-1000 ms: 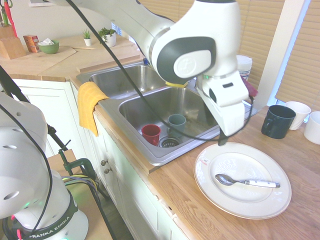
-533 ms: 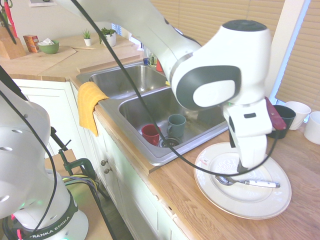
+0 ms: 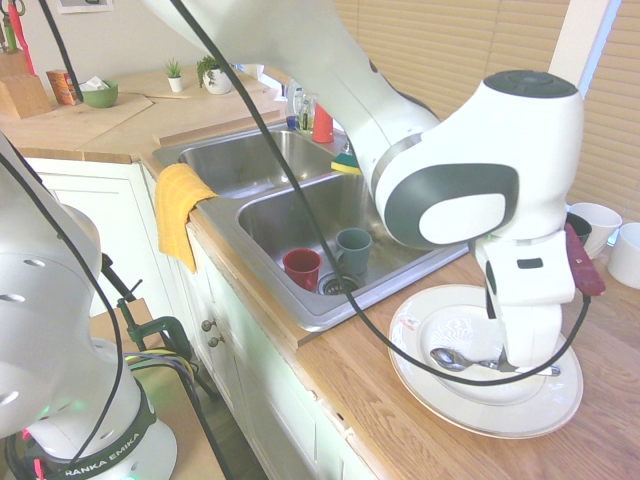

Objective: Put the spoon into the sink

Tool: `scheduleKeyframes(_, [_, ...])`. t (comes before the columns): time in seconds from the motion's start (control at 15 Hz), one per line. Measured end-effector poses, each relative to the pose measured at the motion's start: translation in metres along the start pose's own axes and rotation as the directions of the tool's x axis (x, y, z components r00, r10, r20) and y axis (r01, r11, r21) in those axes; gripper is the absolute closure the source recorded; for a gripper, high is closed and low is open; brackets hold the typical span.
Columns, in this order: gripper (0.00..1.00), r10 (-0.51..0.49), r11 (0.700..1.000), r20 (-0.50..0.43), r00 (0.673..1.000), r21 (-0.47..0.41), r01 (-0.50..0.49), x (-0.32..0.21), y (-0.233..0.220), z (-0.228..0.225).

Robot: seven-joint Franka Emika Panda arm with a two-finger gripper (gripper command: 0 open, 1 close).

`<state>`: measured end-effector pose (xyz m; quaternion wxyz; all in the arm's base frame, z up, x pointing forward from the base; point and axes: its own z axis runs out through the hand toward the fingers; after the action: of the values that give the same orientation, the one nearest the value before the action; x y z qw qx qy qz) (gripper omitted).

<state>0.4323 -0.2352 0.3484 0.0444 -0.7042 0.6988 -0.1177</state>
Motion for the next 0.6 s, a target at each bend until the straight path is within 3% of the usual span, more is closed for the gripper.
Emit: scheduleKeyframes(0.6, [1.00, 0.016, 1.000, 0.016, 1.000, -0.016, -0.016, 0.001, -0.007, 0.016])
